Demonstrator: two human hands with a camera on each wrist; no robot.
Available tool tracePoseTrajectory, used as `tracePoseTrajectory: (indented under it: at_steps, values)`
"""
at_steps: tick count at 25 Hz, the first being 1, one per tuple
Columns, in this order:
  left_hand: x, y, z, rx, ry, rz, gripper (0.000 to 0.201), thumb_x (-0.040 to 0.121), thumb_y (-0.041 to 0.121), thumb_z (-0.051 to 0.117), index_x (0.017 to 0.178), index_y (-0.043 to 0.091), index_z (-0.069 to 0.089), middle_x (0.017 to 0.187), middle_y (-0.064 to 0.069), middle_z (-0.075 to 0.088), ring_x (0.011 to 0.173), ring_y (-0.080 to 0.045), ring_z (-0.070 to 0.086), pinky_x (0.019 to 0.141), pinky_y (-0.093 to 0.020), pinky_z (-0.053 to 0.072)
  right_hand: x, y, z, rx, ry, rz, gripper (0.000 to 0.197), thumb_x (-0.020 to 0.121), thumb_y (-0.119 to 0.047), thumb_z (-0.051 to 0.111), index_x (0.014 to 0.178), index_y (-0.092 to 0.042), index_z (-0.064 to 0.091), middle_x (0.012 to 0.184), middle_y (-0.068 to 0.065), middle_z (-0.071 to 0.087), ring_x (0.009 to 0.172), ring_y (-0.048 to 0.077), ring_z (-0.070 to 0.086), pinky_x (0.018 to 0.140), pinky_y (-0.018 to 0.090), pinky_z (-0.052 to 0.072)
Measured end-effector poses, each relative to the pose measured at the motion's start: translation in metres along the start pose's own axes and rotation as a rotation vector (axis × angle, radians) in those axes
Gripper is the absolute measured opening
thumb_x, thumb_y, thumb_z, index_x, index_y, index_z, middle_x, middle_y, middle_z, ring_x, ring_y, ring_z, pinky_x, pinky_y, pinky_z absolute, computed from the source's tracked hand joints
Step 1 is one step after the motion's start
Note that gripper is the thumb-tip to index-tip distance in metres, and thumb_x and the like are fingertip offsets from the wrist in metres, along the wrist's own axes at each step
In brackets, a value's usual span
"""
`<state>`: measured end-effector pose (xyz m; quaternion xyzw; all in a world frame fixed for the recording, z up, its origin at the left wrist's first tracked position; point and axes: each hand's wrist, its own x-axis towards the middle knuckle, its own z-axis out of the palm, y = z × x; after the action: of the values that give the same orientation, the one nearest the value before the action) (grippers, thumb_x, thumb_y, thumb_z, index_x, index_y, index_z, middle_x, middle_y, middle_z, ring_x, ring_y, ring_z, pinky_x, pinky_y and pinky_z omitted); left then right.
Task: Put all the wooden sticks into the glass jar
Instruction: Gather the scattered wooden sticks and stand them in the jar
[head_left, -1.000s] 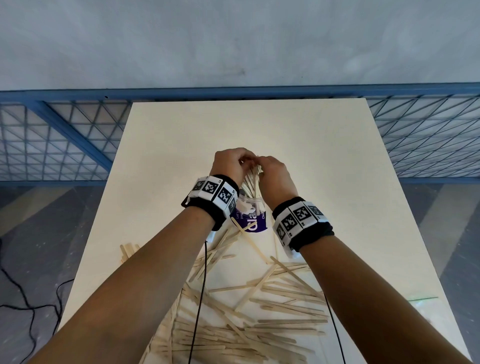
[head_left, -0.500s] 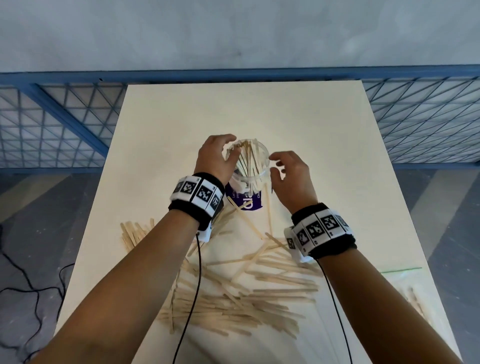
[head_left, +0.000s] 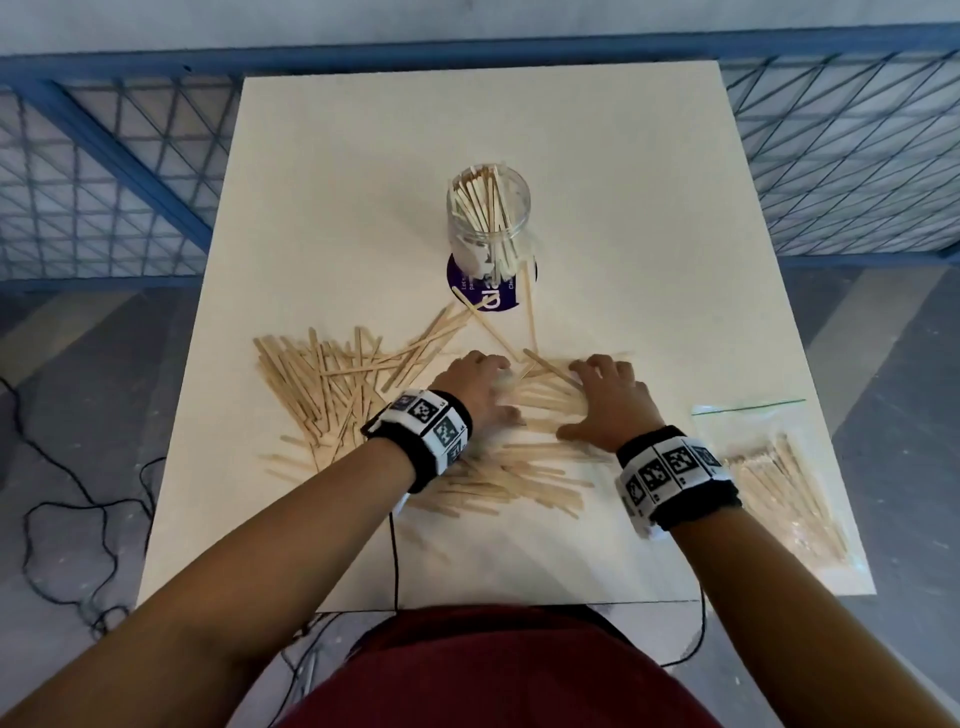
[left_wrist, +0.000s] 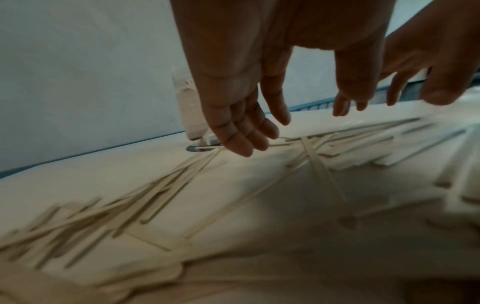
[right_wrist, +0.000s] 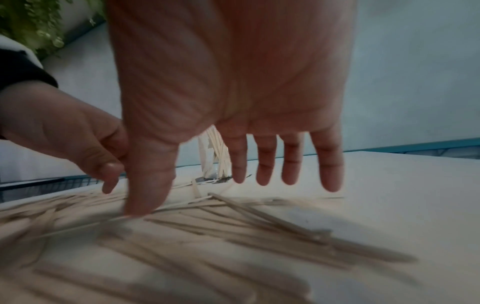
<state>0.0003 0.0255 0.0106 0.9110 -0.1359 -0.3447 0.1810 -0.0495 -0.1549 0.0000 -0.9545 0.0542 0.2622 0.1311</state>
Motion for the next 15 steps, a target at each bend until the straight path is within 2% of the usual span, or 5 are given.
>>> tracePoseTrajectory:
  at_steps: [3, 6, 9, 13, 15]
  values:
    - [0.005, 0.007, 0.014, 0.232, -0.042, 0.008, 0.085, 0.068, 0.043, 0.076, 0.137, 0.022, 0.03, 0.142, -0.007, 0.036, 0.126, -0.029, 0.04, 0.104, -0.044, 0.039, -0.007, 0.004, 0.011, -0.099, -0.041, 0.034, 0.1, 0.06, -0.04, 0.08, 0.139, -0.017, 0.022, 0.143, 0.007, 0.031, 0.129, 0.03, 0.033, 0.101, 0.046, 0.038]
    - [0.009, 0.007, 0.025, 0.275, -0.045, 0.036, 0.07, 0.078, 0.015, 0.069, 0.137, 0.019, 0.032, 0.14, -0.008, 0.038, 0.123, -0.03, 0.042, 0.101, -0.043, 0.042, -0.006, 0.006, 0.019, -0.062, 0.003, 0.017, 0.075, 0.072, -0.027, 0.073, 0.134, -0.016, 0.032, 0.136, 0.007, 0.04, 0.123, 0.029, 0.039, 0.097, 0.045, 0.039]
    - [0.01, 0.0, 0.024, 0.059, 0.026, 0.033, 0.049, 0.083, -0.003, 0.05, 0.129, 0.013, 0.045, 0.132, -0.01, 0.049, 0.117, -0.029, 0.05, 0.099, -0.042, 0.044, -0.003, 0.005, 0.022, -0.025, 0.042, 0.005, 0.049, 0.082, -0.021, 0.063, 0.126, -0.015, 0.042, 0.128, 0.006, 0.049, 0.119, 0.028, 0.043, 0.096, 0.043, 0.039]
    - [0.014, -0.015, 0.021, 0.048, 0.075, -0.003, 0.037, 0.084, 0.0, 0.051, 0.119, 0.011, 0.055, 0.125, -0.011, 0.055, 0.112, -0.029, 0.054, 0.097, -0.04, 0.046, 0.001, 0.007, 0.028, -0.074, 0.07, -0.011, 0.025, 0.091, -0.014, 0.048, 0.115, -0.012, 0.047, 0.12, 0.008, 0.054, 0.114, 0.03, 0.045, 0.093, 0.042, 0.038]
    - [0.013, -0.017, 0.021, 0.098, 0.06, 0.006, 0.038, 0.084, 0.018, 0.06, 0.122, 0.013, 0.052, 0.128, -0.009, 0.051, 0.117, -0.028, 0.049, 0.099, -0.041, 0.044, 0.004, 0.006, 0.03, -0.145, 0.074, -0.033, 0.022, 0.092, -0.01, 0.042, 0.114, -0.01, 0.047, 0.119, 0.01, 0.053, 0.112, 0.03, 0.046, 0.092, 0.042, 0.038]
